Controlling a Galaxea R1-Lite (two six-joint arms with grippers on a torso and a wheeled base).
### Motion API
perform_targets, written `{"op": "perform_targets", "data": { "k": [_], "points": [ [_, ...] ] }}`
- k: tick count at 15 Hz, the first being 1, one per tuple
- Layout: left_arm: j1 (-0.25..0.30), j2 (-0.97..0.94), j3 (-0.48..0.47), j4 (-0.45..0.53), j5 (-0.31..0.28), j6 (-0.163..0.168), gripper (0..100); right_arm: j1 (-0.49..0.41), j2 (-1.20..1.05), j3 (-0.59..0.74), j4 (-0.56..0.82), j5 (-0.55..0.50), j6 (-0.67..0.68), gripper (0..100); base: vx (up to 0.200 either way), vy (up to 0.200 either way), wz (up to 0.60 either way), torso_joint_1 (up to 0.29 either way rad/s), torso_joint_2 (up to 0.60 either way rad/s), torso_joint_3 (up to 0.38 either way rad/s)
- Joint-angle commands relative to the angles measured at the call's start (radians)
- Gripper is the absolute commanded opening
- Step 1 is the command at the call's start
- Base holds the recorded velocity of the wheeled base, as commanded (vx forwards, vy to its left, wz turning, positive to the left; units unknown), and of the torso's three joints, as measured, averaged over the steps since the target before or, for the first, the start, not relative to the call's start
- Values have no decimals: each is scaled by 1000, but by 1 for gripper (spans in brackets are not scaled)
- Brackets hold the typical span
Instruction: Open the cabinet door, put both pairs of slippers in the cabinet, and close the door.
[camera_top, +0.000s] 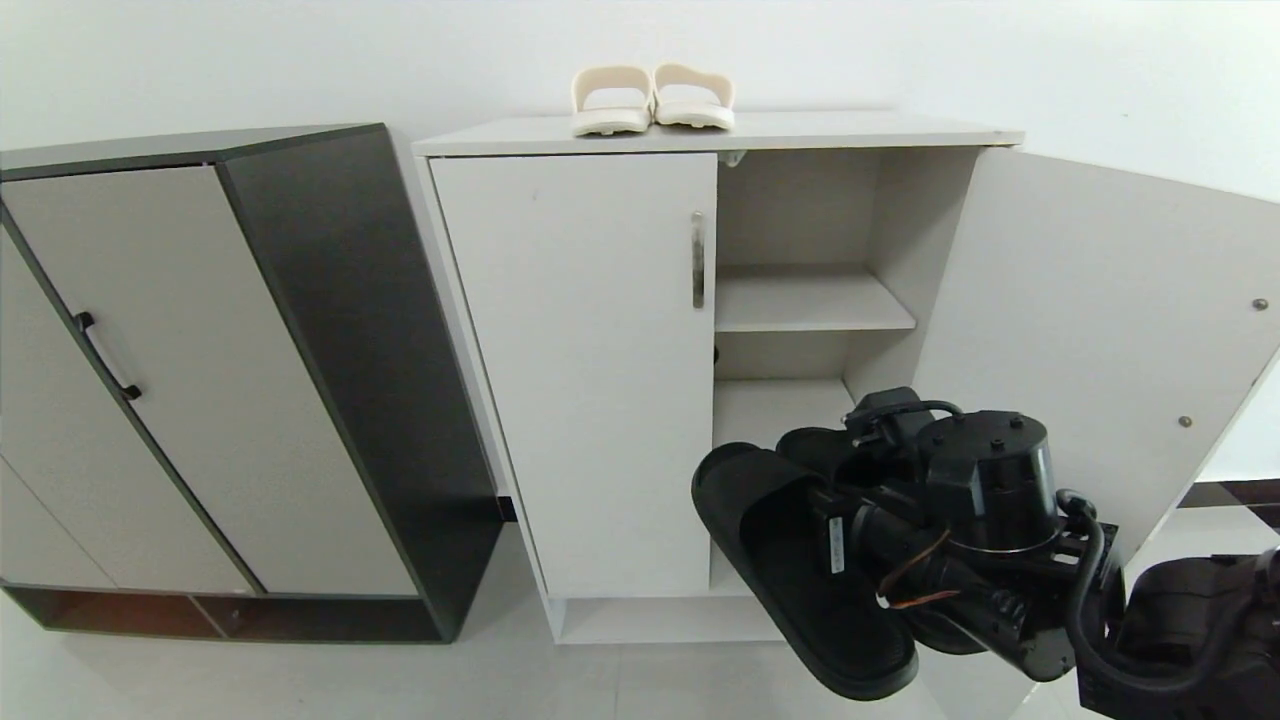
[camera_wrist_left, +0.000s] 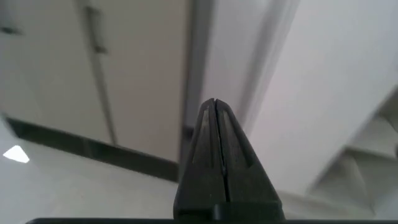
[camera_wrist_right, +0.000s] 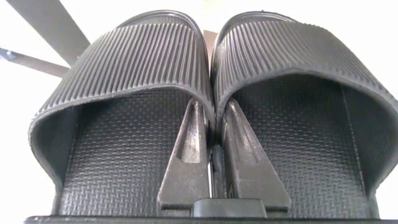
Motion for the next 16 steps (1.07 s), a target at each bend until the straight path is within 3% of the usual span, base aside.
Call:
{"op": "perform_targets", "data": {
  "k": [1,2,4,6,7,8,11,12,16],
  "points": [
    [288,-564,293,233,-6,30,0,13,7,4,-1,0,-1,0,0,0,0,0,0,0],
    [286,-564,342,176,-66,39,0,13,12,6,-2,0,-1,0,0,0,0,0,0,0],
    [286,-564,444,58,-284,77,0,18,10,17,-4,0,1,0,0,0,0,0,0,0],
    [286,-564,444,69,-388,80,0,30,9,20,-4,0,1,0,0,0,0,0,0,0],
    [286,-564,444,70,-486,82,0,39,9,20,-4,0,1,0,0,0,0,0,0,0],
    [286,-562,443,135,-582,94,0,48,7,20,-4,0,1,0,0,0,0,0,0,0],
    [286,-564,444,118,-583,77,0,64,7,18,-5,-9,1,0,0,0,0,0,0,0],
    [286,-564,444,118,-580,39,0,64,13,7,-5,-14,4,0,0,0,0,0,0,0],
    [286,-562,444,116,-574,42,0,64,19,-3,-4,-17,6,0,0,-50,0,1,1,1]
  ]
}}
